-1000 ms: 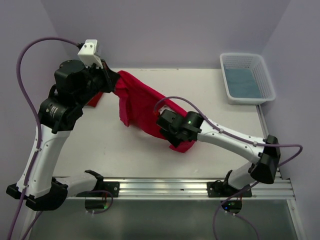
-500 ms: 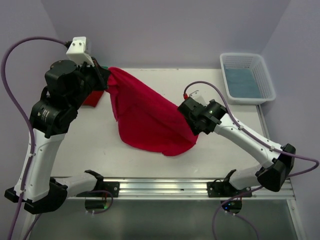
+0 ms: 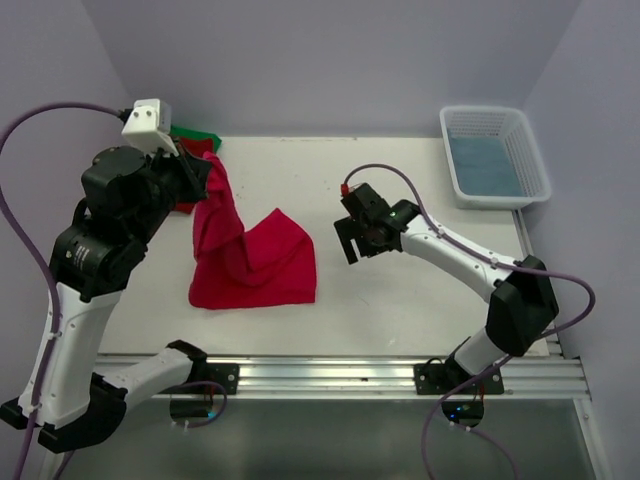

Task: Fold and stack the t-shirts
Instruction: Flatten out the tshirt

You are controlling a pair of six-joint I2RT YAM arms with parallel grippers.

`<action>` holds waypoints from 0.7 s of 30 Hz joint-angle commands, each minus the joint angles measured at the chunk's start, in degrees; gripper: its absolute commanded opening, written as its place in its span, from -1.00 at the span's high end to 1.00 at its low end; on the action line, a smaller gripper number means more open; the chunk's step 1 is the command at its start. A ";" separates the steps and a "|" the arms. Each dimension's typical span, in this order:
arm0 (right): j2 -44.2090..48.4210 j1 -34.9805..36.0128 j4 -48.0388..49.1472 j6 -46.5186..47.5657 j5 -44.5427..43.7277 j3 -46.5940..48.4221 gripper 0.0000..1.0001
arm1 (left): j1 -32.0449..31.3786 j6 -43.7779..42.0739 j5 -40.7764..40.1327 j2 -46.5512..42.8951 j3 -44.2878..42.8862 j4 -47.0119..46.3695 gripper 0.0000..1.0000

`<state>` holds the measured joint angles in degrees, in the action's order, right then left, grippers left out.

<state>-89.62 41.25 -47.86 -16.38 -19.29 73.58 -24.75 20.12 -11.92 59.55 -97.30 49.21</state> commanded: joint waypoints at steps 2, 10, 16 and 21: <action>-2.56 0.32 14.62 -0.22 18.03 0.15 -0.56 | 0.32 2.03 0.58 -0.48 3.16 -3.07 1.00; -18.01 0.23 20.34 -1.46 30.53 11.74 -0.10 | 0.32 3.00 1.46 -0.84 4.31 -3.51 1.00; -26.99 0.32 21.23 -2.08 31.42 20.88 -0.03 | 0.32 3.26 1.46 -1.28 4.31 -3.33 1.00; -34.28 0.23 19.03 -1.72 30.89 28.97 0.01 | 0.32 3.43 1.73 -1.28 4.48 -3.24 1.00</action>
<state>-121.30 41.36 -28.99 -17.80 10.15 97.30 -24.75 22.11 -10.76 59.11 -92.58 48.95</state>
